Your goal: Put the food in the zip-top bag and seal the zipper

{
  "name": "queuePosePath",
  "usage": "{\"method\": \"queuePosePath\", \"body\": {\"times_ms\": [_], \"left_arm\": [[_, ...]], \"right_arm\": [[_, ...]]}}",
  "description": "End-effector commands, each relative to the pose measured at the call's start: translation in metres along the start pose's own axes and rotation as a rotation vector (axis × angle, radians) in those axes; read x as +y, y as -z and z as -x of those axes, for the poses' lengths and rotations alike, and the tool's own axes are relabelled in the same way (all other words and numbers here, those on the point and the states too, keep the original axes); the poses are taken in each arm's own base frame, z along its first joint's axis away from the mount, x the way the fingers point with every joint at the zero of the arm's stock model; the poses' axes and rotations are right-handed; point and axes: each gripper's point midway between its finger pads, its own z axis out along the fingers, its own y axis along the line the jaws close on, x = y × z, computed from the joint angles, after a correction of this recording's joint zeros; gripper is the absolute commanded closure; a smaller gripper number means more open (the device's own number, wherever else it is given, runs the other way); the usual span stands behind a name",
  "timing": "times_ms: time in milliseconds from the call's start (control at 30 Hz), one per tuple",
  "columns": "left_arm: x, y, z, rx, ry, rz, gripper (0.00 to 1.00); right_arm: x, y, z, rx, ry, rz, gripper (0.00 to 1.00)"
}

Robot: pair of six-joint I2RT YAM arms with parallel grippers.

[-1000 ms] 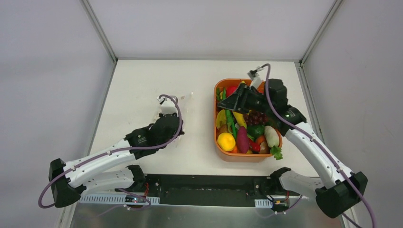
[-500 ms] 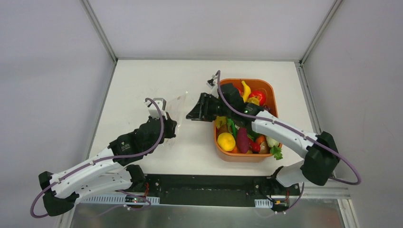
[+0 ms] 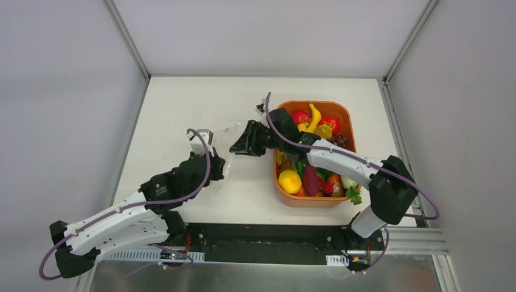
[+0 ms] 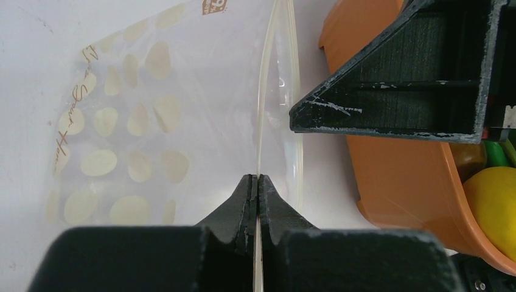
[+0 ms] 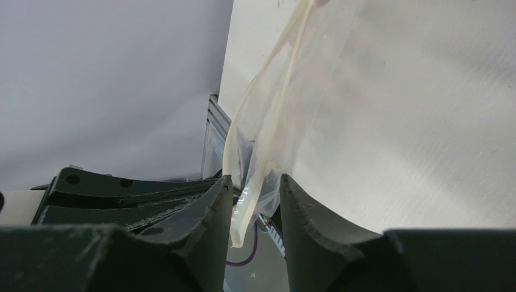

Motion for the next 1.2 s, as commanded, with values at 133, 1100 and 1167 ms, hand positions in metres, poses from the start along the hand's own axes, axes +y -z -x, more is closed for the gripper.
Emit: {"method": "queuePosePath", "body": {"times_ms": [133, 1100, 1167], "left_arm": [[-0.002, 0.006, 0.005, -0.025, 0.010, -0.030, 1.00], [0.014, 0.002, -0.008, 0.158, -0.161, 0.163, 0.83], [0.015, -0.001, -0.011, 0.165, -0.168, 0.172, 0.75]], "right_arm": [[0.024, -0.012, 0.004, 0.001, 0.022, 0.072, 0.82], [-0.034, -0.011, 0.009, -0.112, 0.108, -0.227, 1.00], [-0.034, -0.010, 0.007, -0.108, 0.103, -0.224, 1.00]]}}
